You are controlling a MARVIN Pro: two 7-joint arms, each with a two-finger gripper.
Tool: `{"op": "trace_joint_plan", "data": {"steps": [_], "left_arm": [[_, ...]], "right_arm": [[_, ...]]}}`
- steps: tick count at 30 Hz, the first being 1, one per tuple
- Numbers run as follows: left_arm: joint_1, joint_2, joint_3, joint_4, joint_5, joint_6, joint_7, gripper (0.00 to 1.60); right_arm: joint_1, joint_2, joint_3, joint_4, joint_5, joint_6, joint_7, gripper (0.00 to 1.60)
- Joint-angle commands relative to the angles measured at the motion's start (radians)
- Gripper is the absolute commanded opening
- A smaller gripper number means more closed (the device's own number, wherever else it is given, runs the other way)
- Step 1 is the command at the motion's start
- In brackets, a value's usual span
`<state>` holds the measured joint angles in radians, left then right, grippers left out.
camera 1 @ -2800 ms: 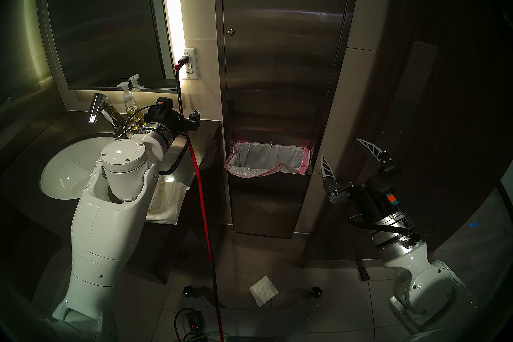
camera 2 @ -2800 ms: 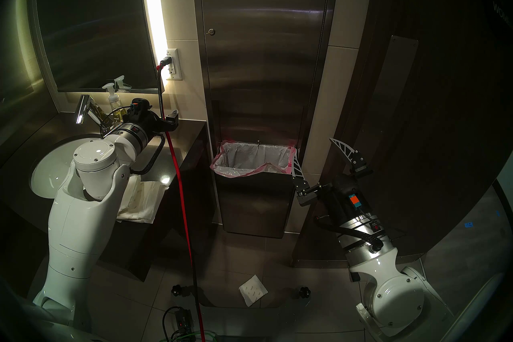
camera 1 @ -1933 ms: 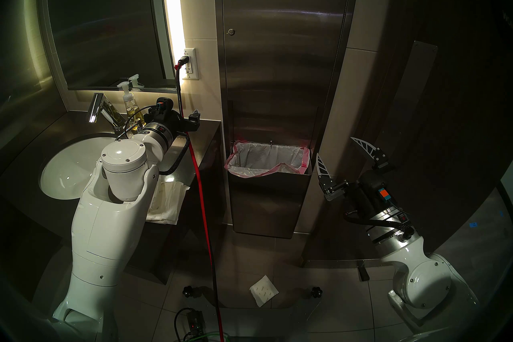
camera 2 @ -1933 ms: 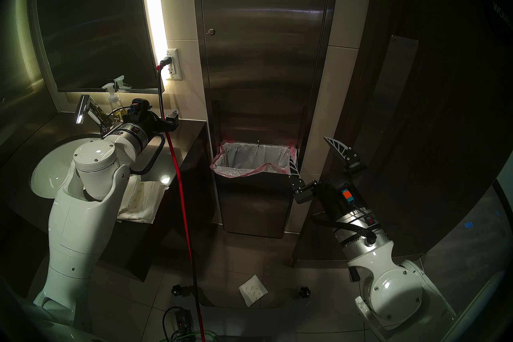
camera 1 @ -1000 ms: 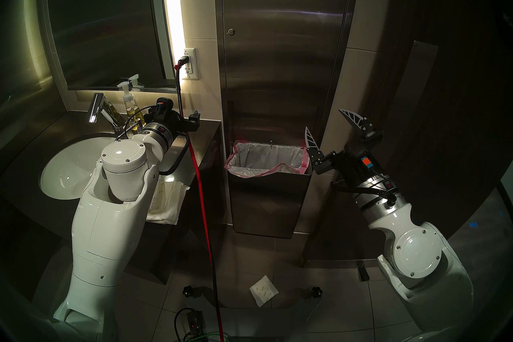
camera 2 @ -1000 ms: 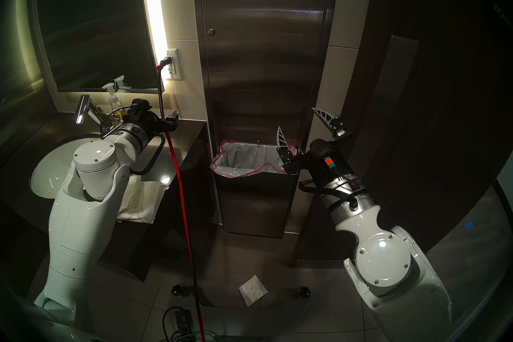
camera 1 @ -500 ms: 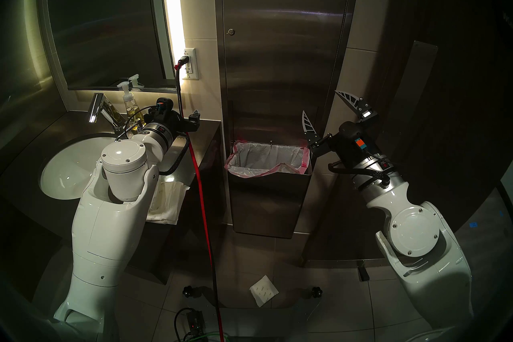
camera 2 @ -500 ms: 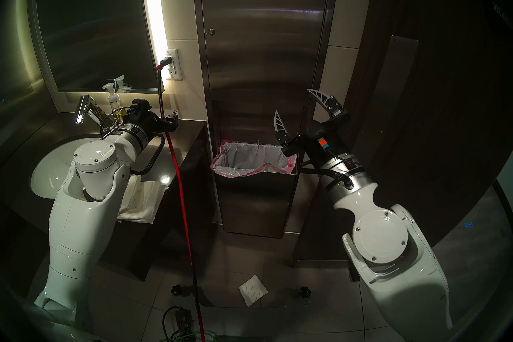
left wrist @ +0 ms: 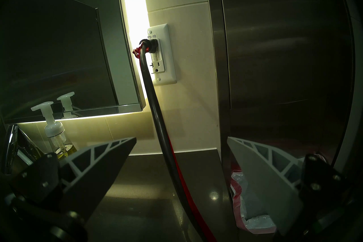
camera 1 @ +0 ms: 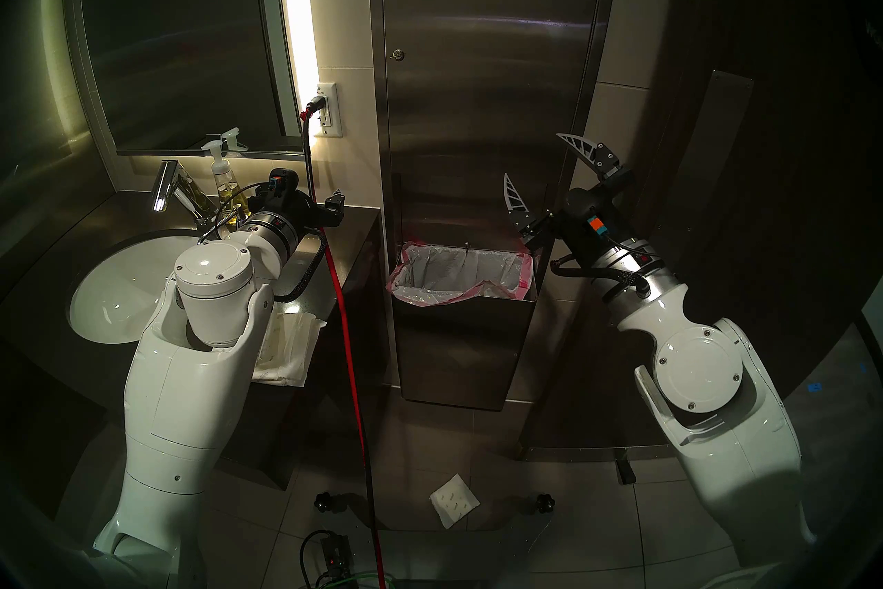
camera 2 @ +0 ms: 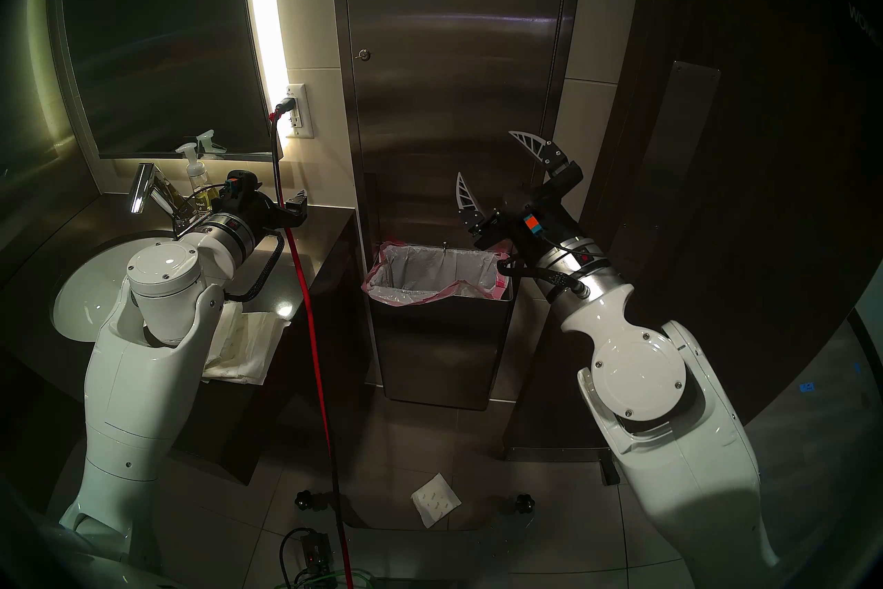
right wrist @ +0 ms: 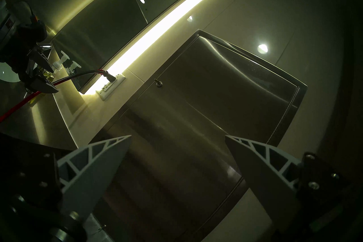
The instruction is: Twist key and open towel dispenser
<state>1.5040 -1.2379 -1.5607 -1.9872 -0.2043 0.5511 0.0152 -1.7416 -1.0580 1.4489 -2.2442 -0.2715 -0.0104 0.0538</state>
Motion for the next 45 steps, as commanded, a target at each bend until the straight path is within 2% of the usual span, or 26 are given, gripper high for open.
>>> {"op": "trace_joint_plan", "data": {"steps": [1,15,17,21,26,27,28,29,30,31,32,34,36,37,45], "left_arm": [[-0.011,-0.001,-0.003,-0.009,-0.002,-0.002,0.0,1.6],[-0.011,-0.005,-0.005,-0.009,0.003,-0.001,-0.004,1.6],[-0.011,-0.005,-0.005,-0.009,0.003,-0.001,-0.004,1.6],[-0.011,-0.006,-0.006,-0.009,0.004,-0.001,-0.005,1.6],[-0.011,-0.007,-0.006,-0.008,0.006,-0.001,-0.007,1.6],[-0.011,-0.007,-0.006,-0.009,0.006,-0.001,-0.007,1.6],[-0.011,-0.007,-0.007,-0.009,0.006,-0.001,-0.007,1.6],[-0.011,-0.008,-0.007,-0.009,0.006,-0.001,-0.007,1.6],[-0.011,-0.008,-0.007,-0.009,0.007,-0.001,-0.008,1.6],[-0.011,-0.008,-0.007,-0.009,0.007,-0.001,-0.008,1.6],[-0.011,-0.009,-0.007,-0.009,0.007,-0.001,-0.008,1.6],[-0.012,-0.009,-0.007,-0.009,0.007,-0.001,-0.009,1.6],[-0.012,-0.009,-0.008,-0.009,0.008,-0.001,-0.009,1.6],[-0.012,-0.01,-0.008,-0.009,0.008,0.0,-0.009,1.6],[-0.012,-0.012,-0.009,-0.009,0.01,0.0,-0.011,1.6]], "right_arm": [[0.103,-0.023,0.002,0.012,-0.046,-0.01,0.025,1.6],[0.277,-0.101,-0.063,0.122,-0.13,-0.023,0.119,1.6],[0.271,-0.109,-0.059,0.12,-0.138,-0.026,0.124,1.6],[0.327,-0.135,-0.077,0.154,-0.167,-0.031,0.153,1.6],[0.358,-0.171,-0.093,0.181,-0.213,-0.04,0.182,1.6],[0.408,-0.172,-0.114,0.211,-0.218,-0.036,0.195,1.6],[0.358,-0.192,-0.096,0.186,-0.235,-0.046,0.193,1.6],[0.405,-0.192,-0.114,0.213,-0.239,-0.043,0.203,1.6],[0.398,-0.205,-0.111,0.211,-0.249,-0.046,0.207,1.6],[0.442,-0.205,-0.129,0.238,-0.25,-0.043,0.218,1.6],[0.394,-0.228,-0.111,0.214,-0.269,-0.052,0.217,1.6],[0.448,-0.237,-0.134,0.25,-0.283,-0.049,0.231,1.6],[0.447,-0.261,-0.135,0.256,-0.306,-0.048,0.236,1.6],[0.478,-0.268,-0.148,0.275,-0.313,-0.044,0.243,1.6],[0.548,-0.371,-0.195,0.318,-0.4,-0.006,0.249,1.6]]}}
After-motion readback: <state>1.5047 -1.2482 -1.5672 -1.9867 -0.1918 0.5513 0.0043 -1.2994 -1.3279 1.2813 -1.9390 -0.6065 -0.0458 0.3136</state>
